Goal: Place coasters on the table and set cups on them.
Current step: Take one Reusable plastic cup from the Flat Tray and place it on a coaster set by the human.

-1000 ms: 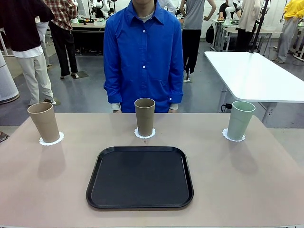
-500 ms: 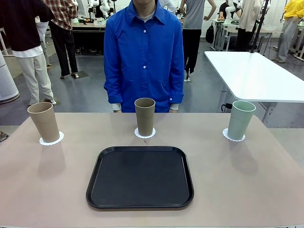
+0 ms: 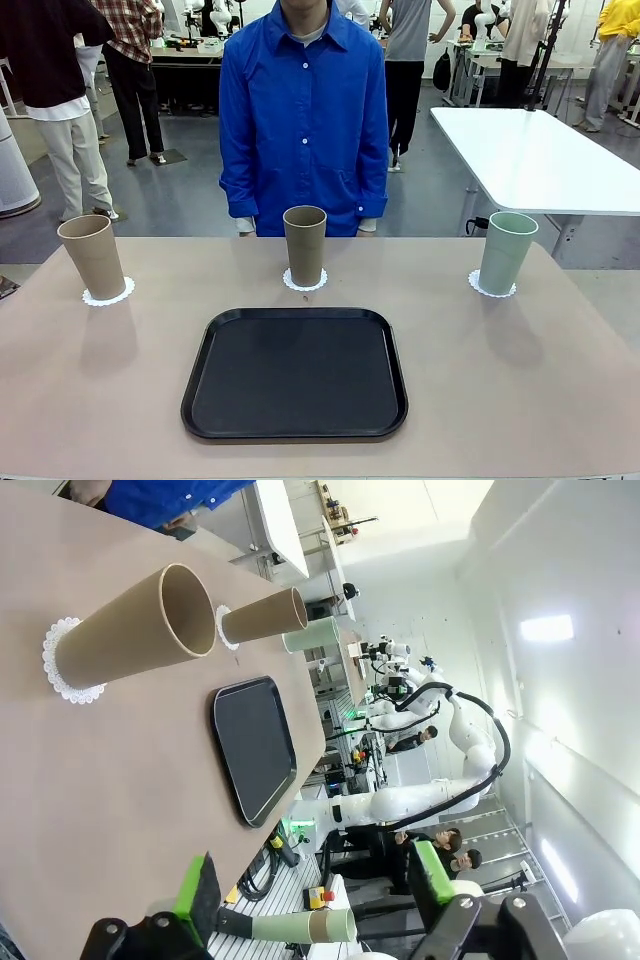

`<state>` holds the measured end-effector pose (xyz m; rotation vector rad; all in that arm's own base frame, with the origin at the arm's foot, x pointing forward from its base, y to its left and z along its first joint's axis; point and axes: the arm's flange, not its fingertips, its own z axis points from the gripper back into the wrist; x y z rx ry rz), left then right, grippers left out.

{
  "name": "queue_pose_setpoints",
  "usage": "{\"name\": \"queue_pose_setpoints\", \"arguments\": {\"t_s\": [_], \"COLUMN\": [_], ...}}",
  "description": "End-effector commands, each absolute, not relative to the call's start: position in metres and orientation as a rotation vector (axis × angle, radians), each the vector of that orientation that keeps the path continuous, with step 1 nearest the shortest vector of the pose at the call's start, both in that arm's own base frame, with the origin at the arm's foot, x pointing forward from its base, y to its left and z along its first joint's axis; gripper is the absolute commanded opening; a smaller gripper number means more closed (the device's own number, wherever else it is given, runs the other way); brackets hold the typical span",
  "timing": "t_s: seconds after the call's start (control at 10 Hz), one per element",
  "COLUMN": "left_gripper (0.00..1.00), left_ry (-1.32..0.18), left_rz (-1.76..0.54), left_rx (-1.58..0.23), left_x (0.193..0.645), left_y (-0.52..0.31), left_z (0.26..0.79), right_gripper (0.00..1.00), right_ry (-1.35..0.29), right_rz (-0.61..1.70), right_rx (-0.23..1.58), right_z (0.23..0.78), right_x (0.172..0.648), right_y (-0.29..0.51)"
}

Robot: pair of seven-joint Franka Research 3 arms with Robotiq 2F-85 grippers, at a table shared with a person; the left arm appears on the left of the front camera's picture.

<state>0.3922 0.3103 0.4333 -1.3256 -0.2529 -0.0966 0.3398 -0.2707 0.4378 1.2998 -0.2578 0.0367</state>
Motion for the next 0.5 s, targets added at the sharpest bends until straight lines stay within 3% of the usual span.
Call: {"name": "queue_pose_setpoints", "arguments": {"t_s": [0.0, 0.4], "left_gripper": [1.00, 1.00], "left_ry": [-0.252, -0.252], "left_rz": [-0.103, -0.103], "left_rx": [-1.315, -1.315], "left_x": [0.3843, 0.3843], "left_y": [0.3067, 0.3067], "left_z": [0.4341, 0.4341], "right_gripper": [1.00, 1.00], "right_ry": [-0.261, -0.261], "right_rz": [0.040, 0.040], "right_rx": [1.307, 1.307], "right_z": [0.4389, 0.4389], "right_x": [0.3399, 0.3399], "right_y": [-0.2703, -0.2703]}}
